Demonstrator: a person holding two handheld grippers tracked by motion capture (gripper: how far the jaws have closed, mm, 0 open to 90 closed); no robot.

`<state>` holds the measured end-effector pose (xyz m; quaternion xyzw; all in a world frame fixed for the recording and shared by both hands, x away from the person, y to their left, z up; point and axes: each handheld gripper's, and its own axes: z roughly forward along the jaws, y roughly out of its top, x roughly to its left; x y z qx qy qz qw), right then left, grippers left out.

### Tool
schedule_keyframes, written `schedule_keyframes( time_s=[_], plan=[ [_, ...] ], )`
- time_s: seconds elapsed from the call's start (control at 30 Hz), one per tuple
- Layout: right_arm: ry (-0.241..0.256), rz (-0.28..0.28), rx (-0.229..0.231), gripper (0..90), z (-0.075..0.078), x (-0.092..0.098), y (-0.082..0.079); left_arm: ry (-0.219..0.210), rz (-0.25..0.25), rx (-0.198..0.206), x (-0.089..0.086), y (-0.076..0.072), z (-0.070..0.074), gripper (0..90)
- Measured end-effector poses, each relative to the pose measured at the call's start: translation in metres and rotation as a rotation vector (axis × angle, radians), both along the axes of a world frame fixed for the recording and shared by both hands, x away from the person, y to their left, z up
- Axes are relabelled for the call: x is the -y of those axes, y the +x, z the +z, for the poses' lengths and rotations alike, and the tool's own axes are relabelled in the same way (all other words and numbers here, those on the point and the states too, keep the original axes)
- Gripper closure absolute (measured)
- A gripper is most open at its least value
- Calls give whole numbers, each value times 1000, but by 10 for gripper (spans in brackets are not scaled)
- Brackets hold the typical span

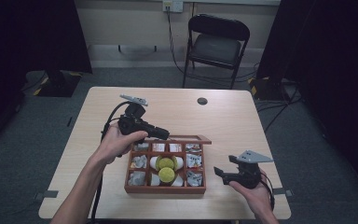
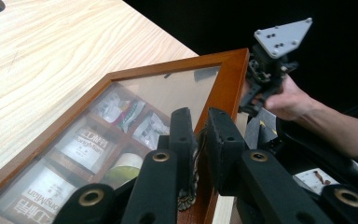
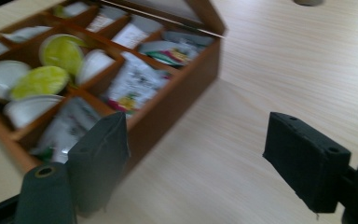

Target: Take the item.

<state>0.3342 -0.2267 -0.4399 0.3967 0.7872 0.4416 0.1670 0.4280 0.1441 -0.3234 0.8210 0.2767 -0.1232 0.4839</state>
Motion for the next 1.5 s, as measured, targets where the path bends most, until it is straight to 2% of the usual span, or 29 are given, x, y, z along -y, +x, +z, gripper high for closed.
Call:
schedule_keyframes(
  time_s=[0.07,0.13,0.2,0.27,0.3,0.33,0.6,0.73,1.27,1.5],
  plan=[
    [5,34,6,223,3,-10,-3,-1,1,-1,0,0,0,810],
    [12,93,17,237,8,-29,-7,-3,-2,2,0,1,0,810],
    [13,106,15,238,9,-34,-8,-4,-3,2,-1,1,0,811],
    [4,143,19,255,13,-49,-8,-5,-2,2,0,1,0,811],
    [4,179,21,262,14,-63,-8,-3,-4,4,0,1,0,811],
    [4,179,21,262,14,-63,-8,-2,-4,3,0,1,0,811],
    [10,278,-8,294,10,-105,-4,6,-7,3,1,1,1,811],
    [10,318,-7,309,9,-126,-2,4,-3,9,0,2,2,811],
    [-38,383,-55,344,-8,-157,8,0,-4,15,0,0,1,811],
    [-70,368,-77,296,-14,-161,11,-2,-5,21,0,1,1,811]
  ],
)
